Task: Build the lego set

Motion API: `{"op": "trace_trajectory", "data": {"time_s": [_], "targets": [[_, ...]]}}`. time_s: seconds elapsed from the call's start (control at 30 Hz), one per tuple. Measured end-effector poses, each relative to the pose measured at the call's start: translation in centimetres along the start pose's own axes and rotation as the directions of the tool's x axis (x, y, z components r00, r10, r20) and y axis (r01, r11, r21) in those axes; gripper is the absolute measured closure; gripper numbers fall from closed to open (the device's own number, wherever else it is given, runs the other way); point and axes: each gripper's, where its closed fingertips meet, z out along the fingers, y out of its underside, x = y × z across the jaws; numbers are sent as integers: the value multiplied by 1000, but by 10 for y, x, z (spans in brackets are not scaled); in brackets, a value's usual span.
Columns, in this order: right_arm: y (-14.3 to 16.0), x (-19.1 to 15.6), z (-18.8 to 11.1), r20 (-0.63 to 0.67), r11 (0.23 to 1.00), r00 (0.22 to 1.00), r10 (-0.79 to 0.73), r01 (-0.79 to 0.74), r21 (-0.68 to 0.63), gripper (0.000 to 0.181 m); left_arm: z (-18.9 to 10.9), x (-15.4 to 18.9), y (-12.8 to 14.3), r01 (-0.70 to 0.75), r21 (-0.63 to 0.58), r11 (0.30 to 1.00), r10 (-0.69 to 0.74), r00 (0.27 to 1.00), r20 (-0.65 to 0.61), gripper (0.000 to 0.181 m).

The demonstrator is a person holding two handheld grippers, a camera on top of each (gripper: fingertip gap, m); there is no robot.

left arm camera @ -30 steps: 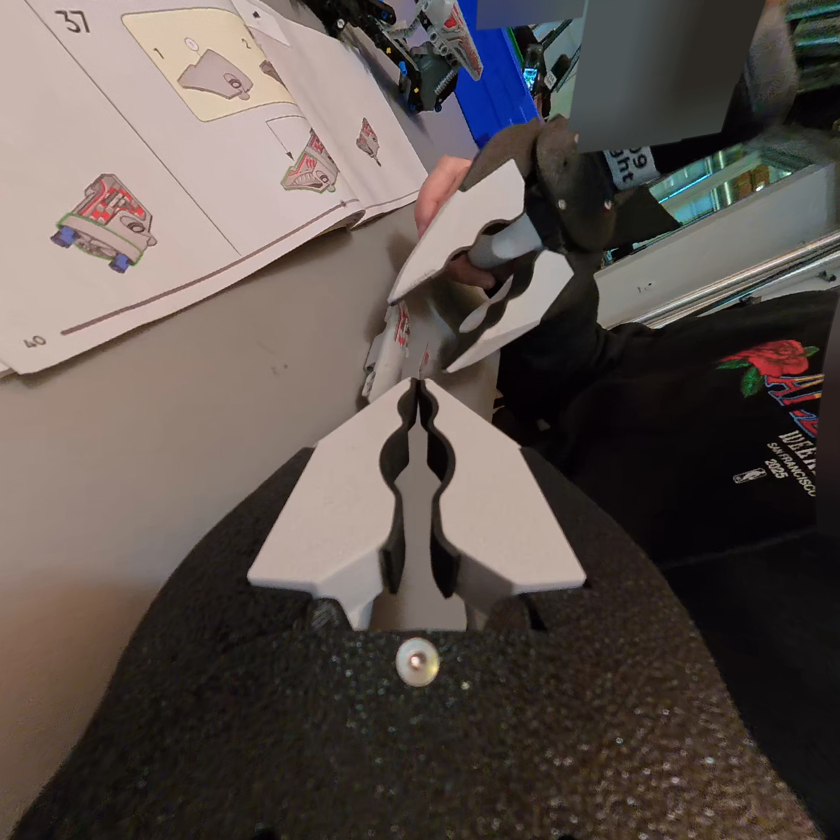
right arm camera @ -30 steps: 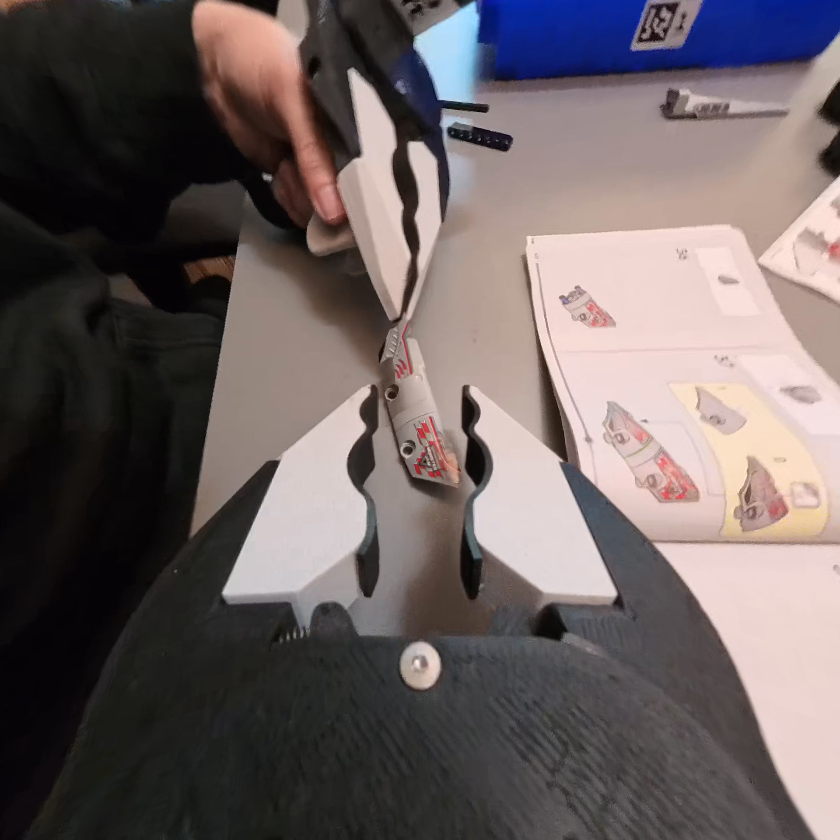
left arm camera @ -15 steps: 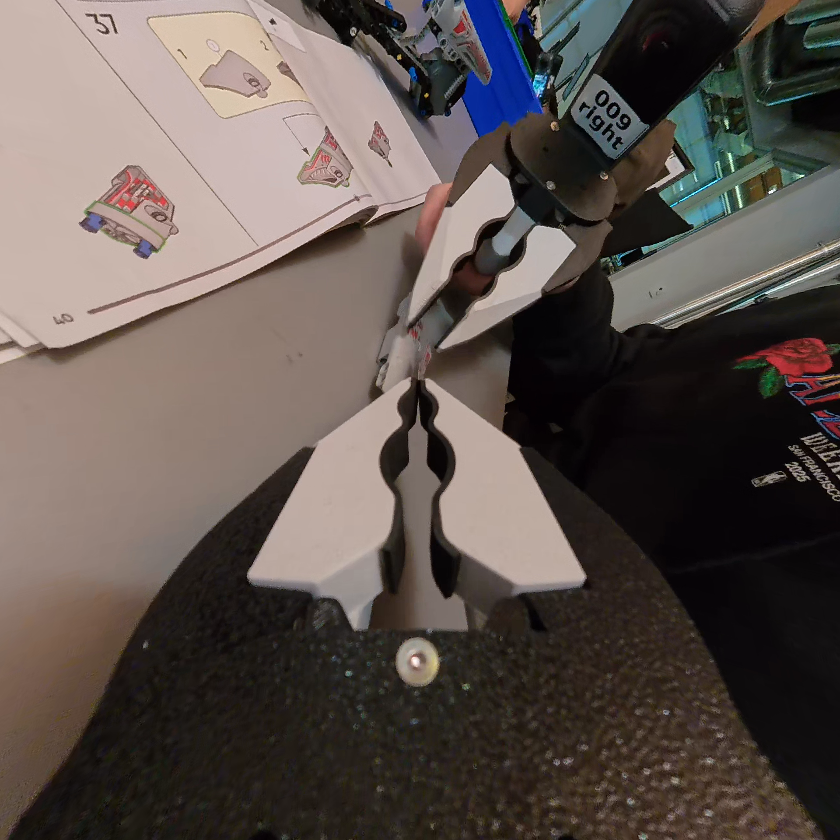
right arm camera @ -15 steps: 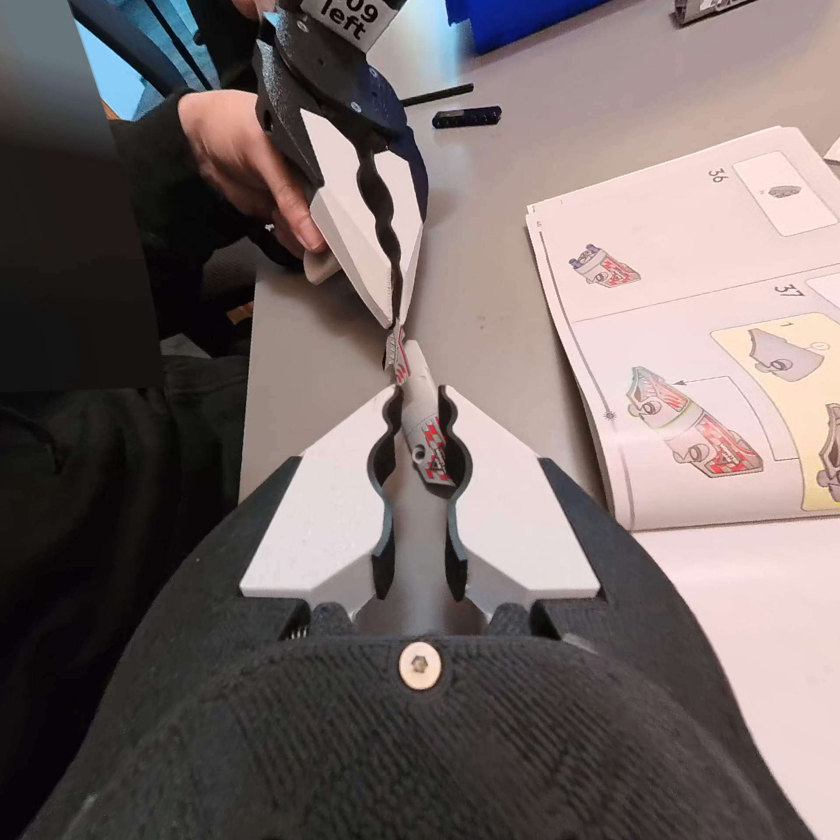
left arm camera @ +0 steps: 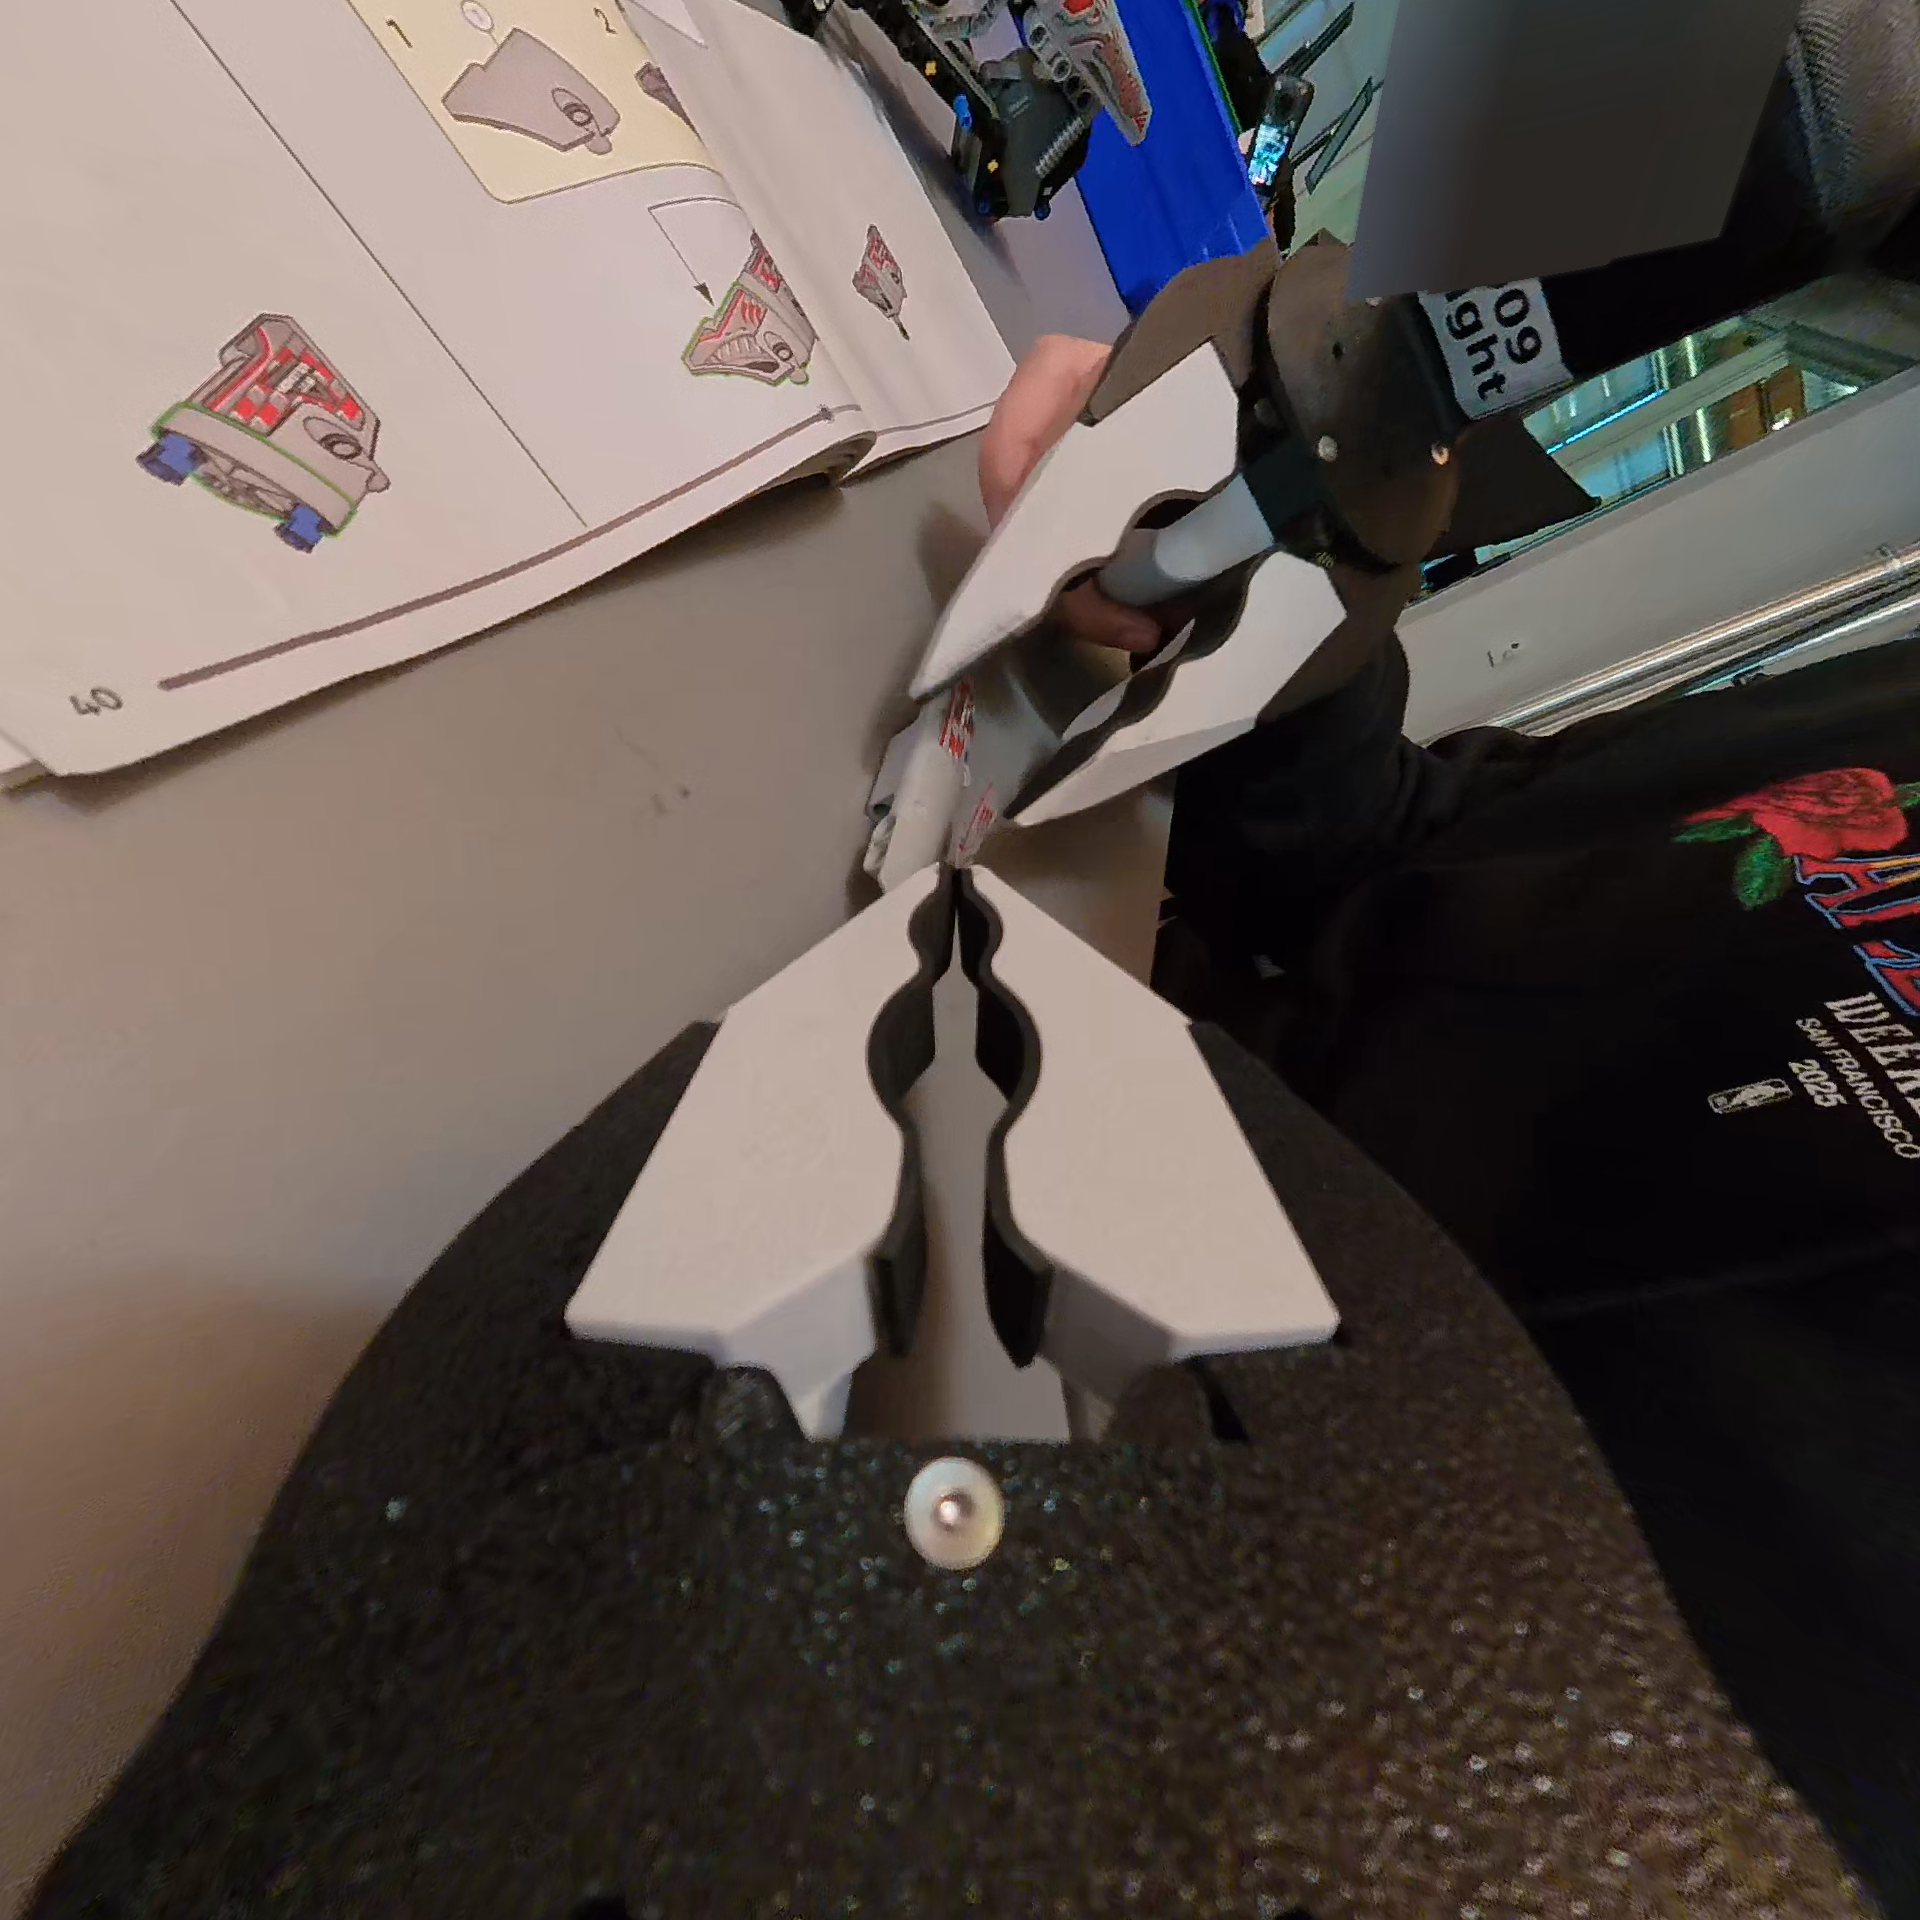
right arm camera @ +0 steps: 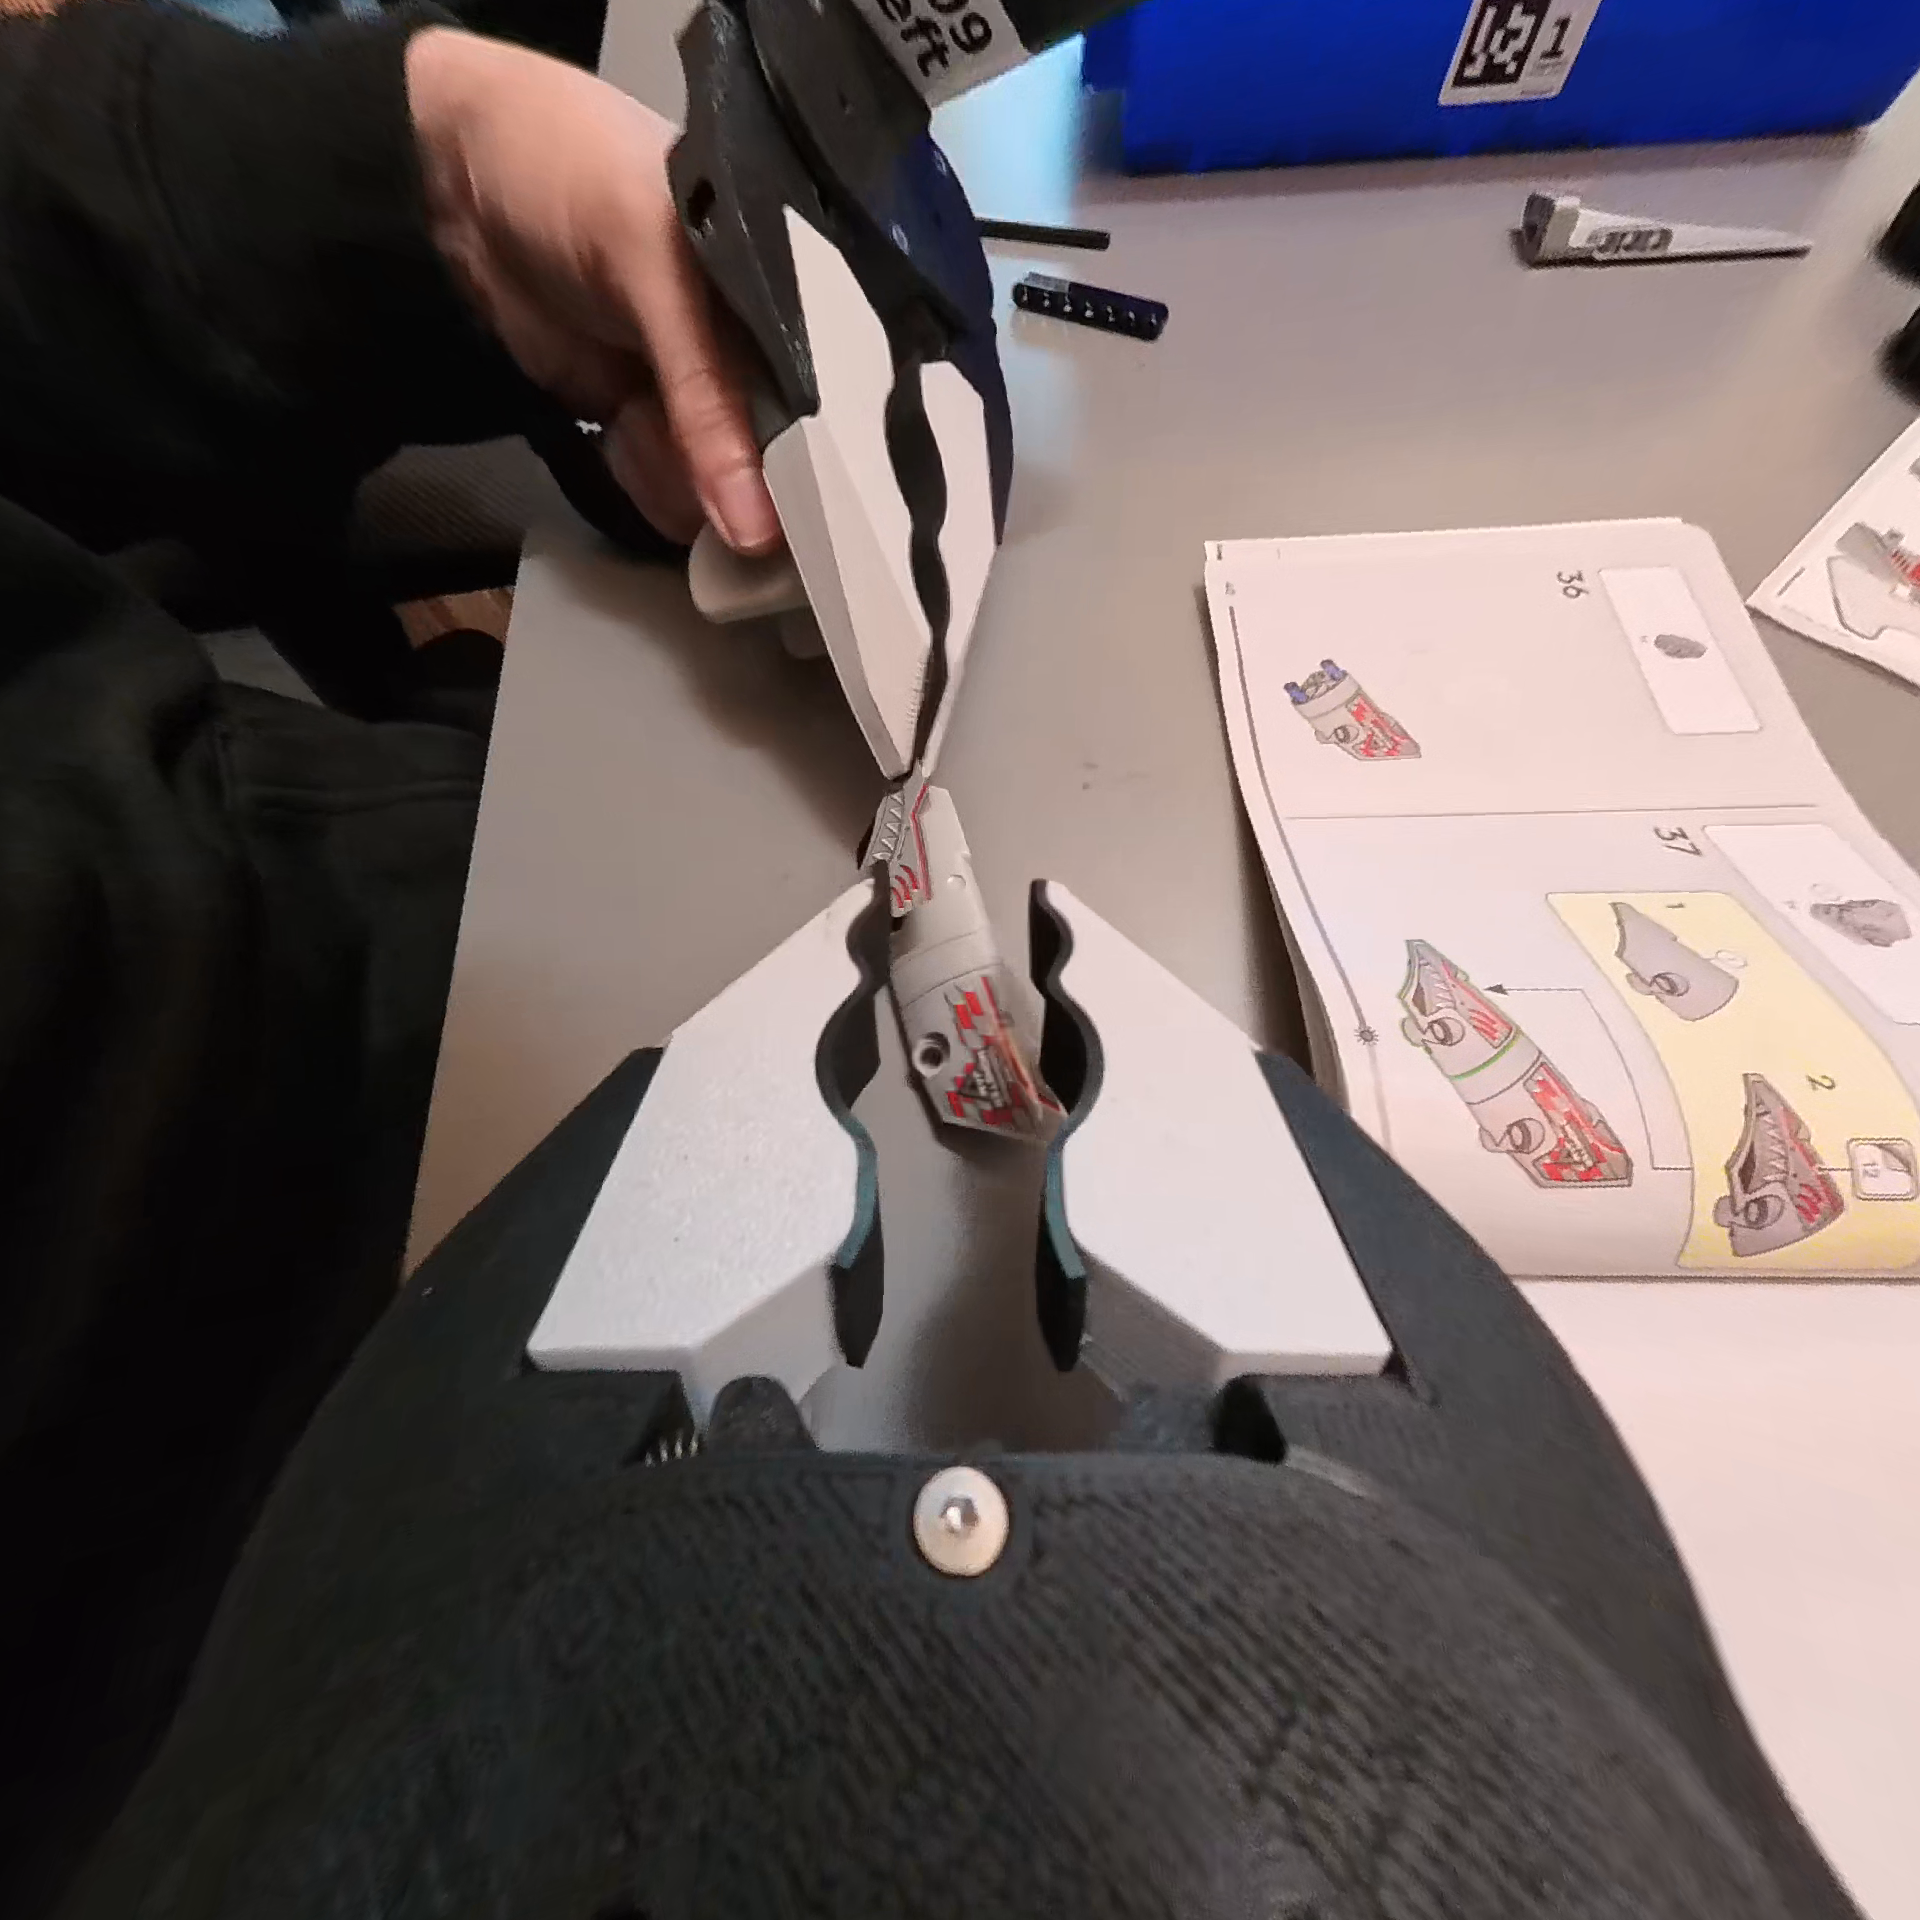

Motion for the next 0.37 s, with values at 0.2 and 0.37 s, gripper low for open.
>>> {"op": "trace_trajectory", "data": {"time_s": [0.2,0.37], "targets": [[5,-3,-4,70,994,992,107,-107,-10,162,-1,-2,-2,6,15,1000,-6,1000,16,181],[8,2,-2,30,995,995,93,-92,-31,152,1,-3,-2,11,10,1000,-11,1000,18,181]]}}
